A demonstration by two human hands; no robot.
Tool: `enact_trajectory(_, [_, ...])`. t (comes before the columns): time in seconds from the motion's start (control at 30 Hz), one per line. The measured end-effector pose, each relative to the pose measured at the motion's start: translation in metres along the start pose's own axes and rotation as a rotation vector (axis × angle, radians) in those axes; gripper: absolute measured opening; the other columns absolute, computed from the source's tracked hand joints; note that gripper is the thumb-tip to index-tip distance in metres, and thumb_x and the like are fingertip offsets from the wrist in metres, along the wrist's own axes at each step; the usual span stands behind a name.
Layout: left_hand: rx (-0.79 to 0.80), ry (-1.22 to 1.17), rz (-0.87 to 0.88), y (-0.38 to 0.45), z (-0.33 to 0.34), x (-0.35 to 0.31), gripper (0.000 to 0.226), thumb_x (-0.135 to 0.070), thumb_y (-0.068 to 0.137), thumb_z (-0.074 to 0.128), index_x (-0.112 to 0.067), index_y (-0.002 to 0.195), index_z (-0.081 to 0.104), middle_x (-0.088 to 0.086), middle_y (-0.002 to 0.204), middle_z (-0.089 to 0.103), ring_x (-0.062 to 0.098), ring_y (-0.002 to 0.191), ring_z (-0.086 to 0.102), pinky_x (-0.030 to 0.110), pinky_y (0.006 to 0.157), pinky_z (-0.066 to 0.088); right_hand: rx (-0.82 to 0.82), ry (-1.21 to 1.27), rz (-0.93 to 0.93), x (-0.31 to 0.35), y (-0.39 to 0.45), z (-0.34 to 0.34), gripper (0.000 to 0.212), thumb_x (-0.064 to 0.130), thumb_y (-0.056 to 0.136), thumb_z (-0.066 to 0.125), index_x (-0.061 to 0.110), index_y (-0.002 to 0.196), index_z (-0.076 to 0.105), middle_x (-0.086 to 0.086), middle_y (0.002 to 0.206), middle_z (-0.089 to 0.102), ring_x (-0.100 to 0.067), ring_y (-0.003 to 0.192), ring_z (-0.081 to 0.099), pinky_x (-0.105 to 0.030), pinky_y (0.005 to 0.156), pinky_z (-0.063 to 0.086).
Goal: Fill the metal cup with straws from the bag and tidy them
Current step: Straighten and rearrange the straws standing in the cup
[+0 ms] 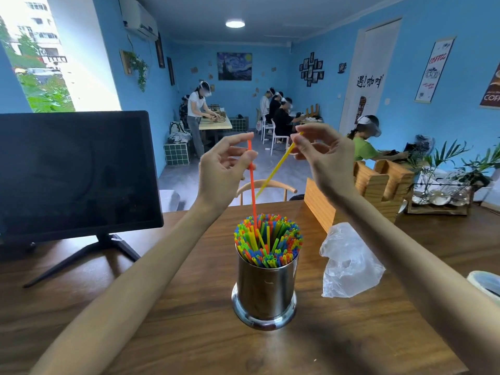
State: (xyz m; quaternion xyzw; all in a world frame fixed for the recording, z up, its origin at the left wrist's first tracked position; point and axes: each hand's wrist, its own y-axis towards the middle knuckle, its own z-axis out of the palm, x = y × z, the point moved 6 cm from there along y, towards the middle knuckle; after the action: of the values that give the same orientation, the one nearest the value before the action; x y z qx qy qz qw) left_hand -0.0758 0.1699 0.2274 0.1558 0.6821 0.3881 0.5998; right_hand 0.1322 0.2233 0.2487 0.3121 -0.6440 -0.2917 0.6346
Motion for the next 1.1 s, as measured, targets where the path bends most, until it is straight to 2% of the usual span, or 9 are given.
enact_trajectory(0.17, [-0.173,-0.230,-0.230,0.002,-0.016,0.018,0.025,-0.009,0.091,0.077,-0.020,0.112,0.067,0.006,0.088,0.079,0.021,0.077,0.077,0.024,0.063,0.058,-0.154,0.260,0.209,-0.014,-0.009,-0.007,0.009,0.009,0.092,0.074,0.009,0.094,0.065,-0.011,0.093,0.073,-0.028,0.079,0.077,-0.031,0.071,0.061])
enact_trajectory(0.37, [-0.253,-0.449,-0.456,-0.008,-0.019,0.036,0.022,-0.010,0.092,0.075,-0.014,0.105,0.057,0.010,0.089,0.078,0.019,0.079,0.077,0.027,0.070,0.060,-0.094,0.444,0.486,-0.040,-0.034,0.006,0.012,0.008,0.089,0.073,0.006,0.089,0.062,-0.017,0.095,0.075,-0.028,0.087,0.076,-0.031,0.076,0.062])
enact_trajectory(0.5, [-0.276,-0.545,-0.536,-0.014,-0.022,0.042,0.026,-0.014,0.092,0.076,-0.013,0.101,0.051,0.010,0.090,0.078,0.020,0.080,0.077,0.027,0.070,0.061,-0.149,0.621,0.639,-0.051,-0.043,0.009,0.014,0.010,0.088,0.075,0.008,0.087,0.062,-0.013,0.088,0.077,-0.028,0.086,0.077,-0.031,0.072,0.062])
enact_trajectory(0.67, [-0.292,-0.673,-0.621,-0.025,-0.017,0.049,0.024,-0.016,0.091,0.077,-0.014,0.095,0.053,0.011,0.093,0.079,0.018,0.082,0.077,0.024,0.067,0.060,-0.302,0.806,0.760,-0.055,-0.050,0.014,0.020,0.016,0.091,0.074,0.004,0.101,0.061,-0.013,0.092,0.078,-0.029,0.084,0.077,-0.026,0.063,0.061])
enact_trajectory(0.77, [-0.249,-0.541,-0.589,-0.030,-0.017,0.051,0.028,-0.016,0.088,0.080,-0.014,0.092,0.052,0.013,0.091,0.079,0.021,0.080,0.078,0.024,0.064,0.059,-0.379,0.792,0.746,-0.051,-0.048,0.012,0.015,0.011,0.092,0.073,0.004,0.098,0.062,-0.014,0.092,0.078,-0.031,0.086,0.078,-0.027,0.064,0.063])
enact_trajectory(0.87, [-0.067,-0.134,-0.492,-0.025,-0.024,0.046,0.031,-0.011,0.081,0.085,-0.012,0.081,0.054,0.016,0.080,0.077,0.017,0.068,0.074,0.022,0.061,0.057,-0.393,0.703,0.665,-0.044,-0.038,0.001,0.013,0.006,0.091,0.072,0.006,0.091,0.059,-0.013,0.089,0.076,-0.034,0.085,0.077,-0.026,0.061,0.062])
enact_trajectory(0.93, [0.213,0.095,-0.450,-0.022,-0.020,0.041,0.027,-0.010,0.081,0.085,-0.014,0.086,0.060,0.015,0.076,0.076,0.013,0.062,0.068,0.022,0.063,0.055,-0.338,0.591,0.624,-0.039,-0.033,-0.003,0.014,0.006,0.092,0.072,0.007,0.089,0.058,-0.012,0.089,0.076,-0.033,0.081,0.078,-0.026,0.059,0.061])
enact_trajectory(1.03, [0.770,0.546,-0.321,-0.029,-0.003,0.036,0.019,-0.018,0.093,0.075,-0.022,0.111,0.071,-0.002,0.069,0.073,0.004,0.062,0.059,0.015,0.064,0.044,-0.250,0.432,0.575,-0.036,-0.031,0.003,0.015,0.010,0.092,0.073,0.009,0.091,0.058,-0.010,0.090,0.076,-0.026,0.077,0.078,-0.025,0.058,0.059])
enact_trajectory(1.1, [0.879,0.784,-0.238,-0.030,-0.001,0.037,0.017,-0.019,0.099,0.066,-0.028,0.111,0.074,-0.007,0.068,0.066,0.004,0.063,0.054,0.021,0.064,0.039,-0.259,0.378,0.547,-0.038,-0.030,0.001,0.015,0.015,0.093,0.073,0.012,0.091,0.059,-0.006,0.089,0.075,-0.017,0.077,0.076,-0.022,0.061,0.055])
